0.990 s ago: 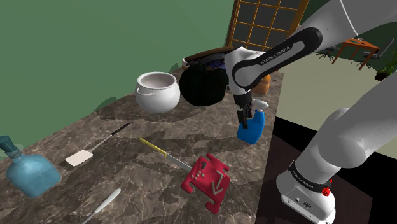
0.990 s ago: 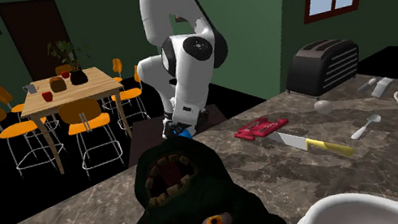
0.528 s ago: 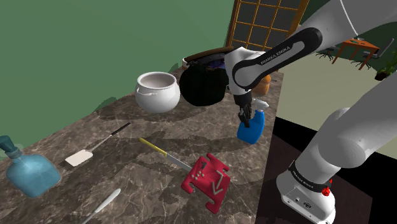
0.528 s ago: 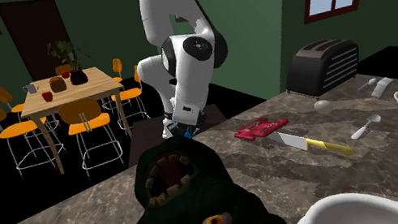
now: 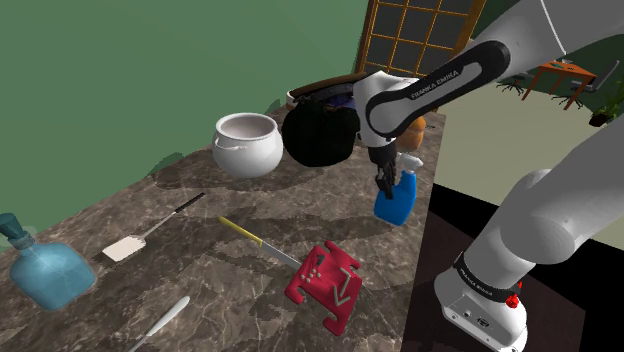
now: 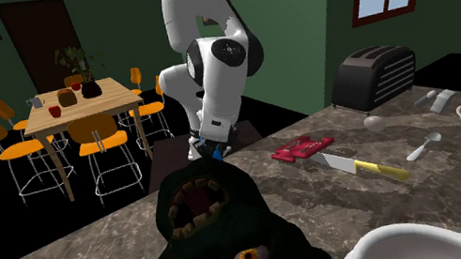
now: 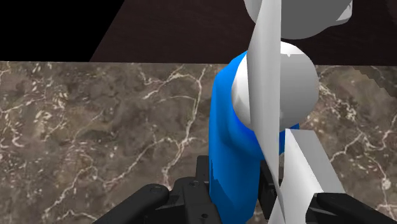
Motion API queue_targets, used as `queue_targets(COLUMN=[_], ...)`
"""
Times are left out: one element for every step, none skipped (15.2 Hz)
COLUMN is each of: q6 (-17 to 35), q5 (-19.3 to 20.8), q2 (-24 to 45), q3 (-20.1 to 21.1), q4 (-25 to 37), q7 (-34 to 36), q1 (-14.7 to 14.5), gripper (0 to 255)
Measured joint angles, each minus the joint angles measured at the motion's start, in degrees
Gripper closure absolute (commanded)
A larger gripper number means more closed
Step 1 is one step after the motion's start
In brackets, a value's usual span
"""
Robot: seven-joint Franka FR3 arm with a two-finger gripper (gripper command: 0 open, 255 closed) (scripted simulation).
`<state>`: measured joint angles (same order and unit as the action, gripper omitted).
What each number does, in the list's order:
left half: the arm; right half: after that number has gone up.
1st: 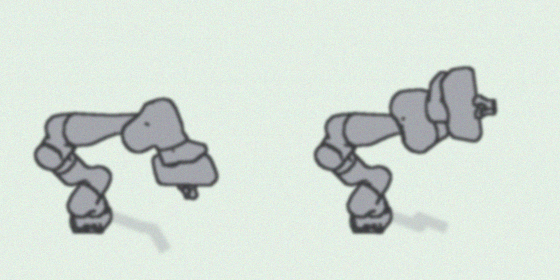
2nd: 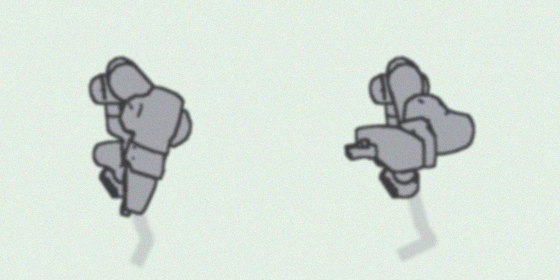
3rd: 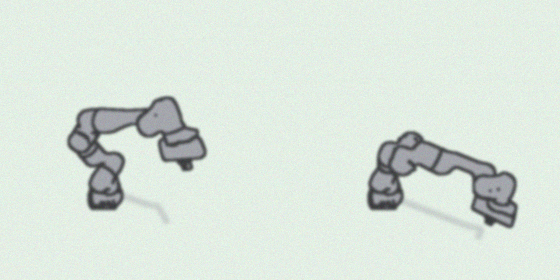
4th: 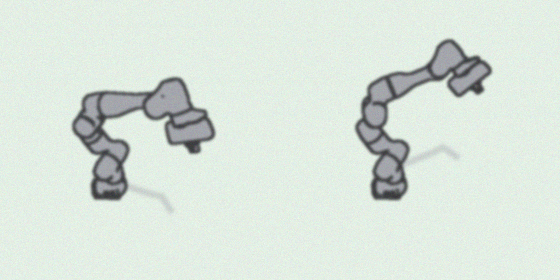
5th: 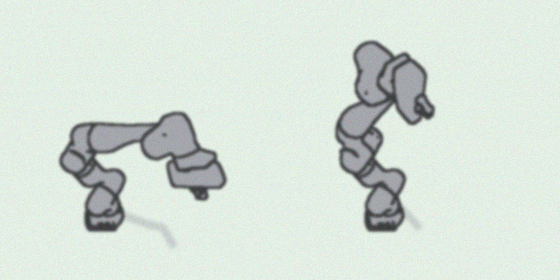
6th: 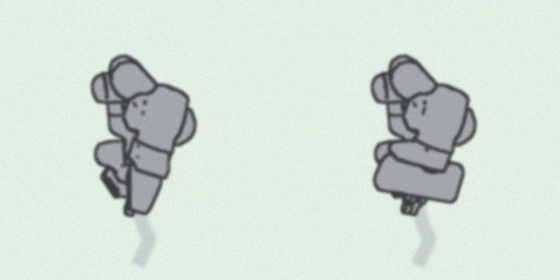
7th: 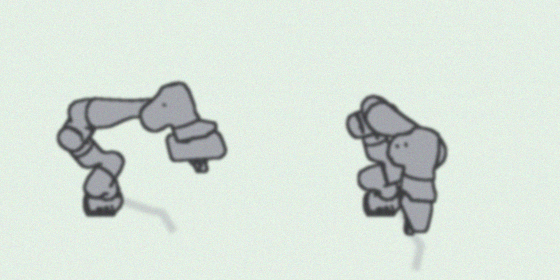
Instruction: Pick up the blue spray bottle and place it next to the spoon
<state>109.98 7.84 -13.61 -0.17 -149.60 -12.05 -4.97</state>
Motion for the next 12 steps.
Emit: queue_targets(q6=[-0.76, -1.55, -2.46, -3.23, -4.07, -4.90, -5.94, -6.78, -7.81, -8.62, -9.36, -10.25], q5=[0.02, -0.06, -0.09, -0.09, -0.13, -0.22, -0.27, -0.26, -0.36, -0.42, -0.49, -0.54], q2=[-0.41, -1.00, -1.53, -1.99, -2.50, -2.77, -3.58, -4.05, -4.69, -5.24, -5.58, -5.94], q3=[-0.05, -0.01, -0.02, -0.05, -0.05, 0.00, 0.03, -0.01, 0.05, 0.09, 0.13, 0.16], q4=[0.37, 0.57, 0.96, 1.28, 1.62, 2.18, 2.43, 2.81, 3.20, 3.45, 3.85, 4.39], q7=[-0.17, -0.23, -0.37, -0.51, -0.62, -0.67, -0.78, -0.94, -0.99, -1.06, -1.10, -1.19], q1=[0.05, 0.00, 0.01, 0.04, 0.03, -0.02, -0.04, -0.01, -0.06, -0.09, -0.13, -0.16], gripper=[255, 255, 255, 255, 255, 255, 255, 255, 255, 255, 255, 255])
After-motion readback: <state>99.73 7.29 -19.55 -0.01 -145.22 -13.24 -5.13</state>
